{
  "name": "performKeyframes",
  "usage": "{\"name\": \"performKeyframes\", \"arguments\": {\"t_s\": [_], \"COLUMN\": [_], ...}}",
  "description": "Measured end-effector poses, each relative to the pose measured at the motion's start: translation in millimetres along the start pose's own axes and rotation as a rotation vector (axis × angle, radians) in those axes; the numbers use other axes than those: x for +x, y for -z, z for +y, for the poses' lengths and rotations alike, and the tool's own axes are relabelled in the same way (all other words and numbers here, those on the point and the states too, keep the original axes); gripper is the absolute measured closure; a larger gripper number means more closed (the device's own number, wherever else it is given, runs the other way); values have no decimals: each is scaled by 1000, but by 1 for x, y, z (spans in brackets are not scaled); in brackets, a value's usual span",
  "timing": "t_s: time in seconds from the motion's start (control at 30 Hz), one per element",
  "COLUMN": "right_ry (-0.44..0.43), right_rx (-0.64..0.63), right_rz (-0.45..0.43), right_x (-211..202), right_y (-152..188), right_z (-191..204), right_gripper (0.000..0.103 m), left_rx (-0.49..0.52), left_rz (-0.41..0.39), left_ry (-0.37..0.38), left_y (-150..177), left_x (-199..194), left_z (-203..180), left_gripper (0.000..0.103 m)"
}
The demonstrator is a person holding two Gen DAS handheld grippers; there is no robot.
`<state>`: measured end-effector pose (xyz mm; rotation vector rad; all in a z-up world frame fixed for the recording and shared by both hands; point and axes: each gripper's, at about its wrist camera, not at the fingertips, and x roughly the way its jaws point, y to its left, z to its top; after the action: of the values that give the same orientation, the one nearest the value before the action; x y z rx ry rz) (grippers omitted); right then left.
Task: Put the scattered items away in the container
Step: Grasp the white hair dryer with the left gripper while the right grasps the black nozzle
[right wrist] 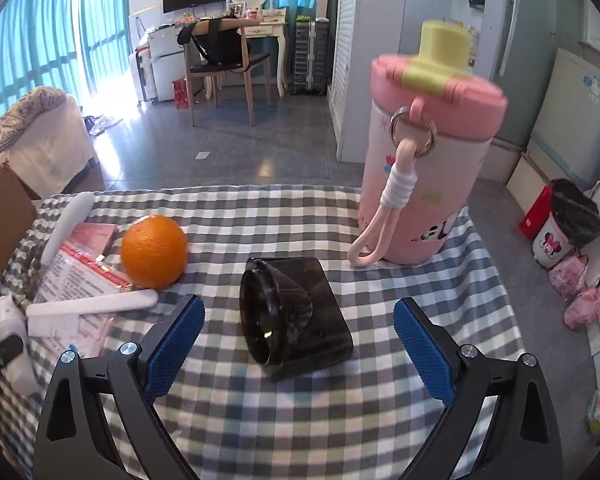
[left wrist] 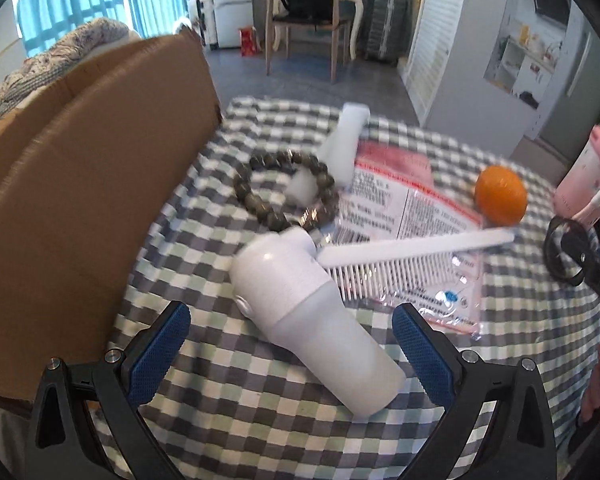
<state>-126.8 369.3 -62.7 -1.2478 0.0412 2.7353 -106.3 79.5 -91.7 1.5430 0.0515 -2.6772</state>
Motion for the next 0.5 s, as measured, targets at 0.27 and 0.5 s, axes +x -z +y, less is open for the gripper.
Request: {"name": "performKeyframes", "arguments": {"t_s": [0.27, 0.5], "right_ry": [5, -12], "right_rx": [2, 2], "right_rz": [43, 62], "right_x": [19, 21], "right_y": [4, 8], "right_z": [-2, -2], "right_gripper": [8, 43], "left_rx": [-5, 80], "left_rz": [59, 50], "left_ry": [-19, 14], "left_y": [-2, -1], "left_x": [15, 4], "left_z": [-1, -9], "left_gripper": [0, 44]}}
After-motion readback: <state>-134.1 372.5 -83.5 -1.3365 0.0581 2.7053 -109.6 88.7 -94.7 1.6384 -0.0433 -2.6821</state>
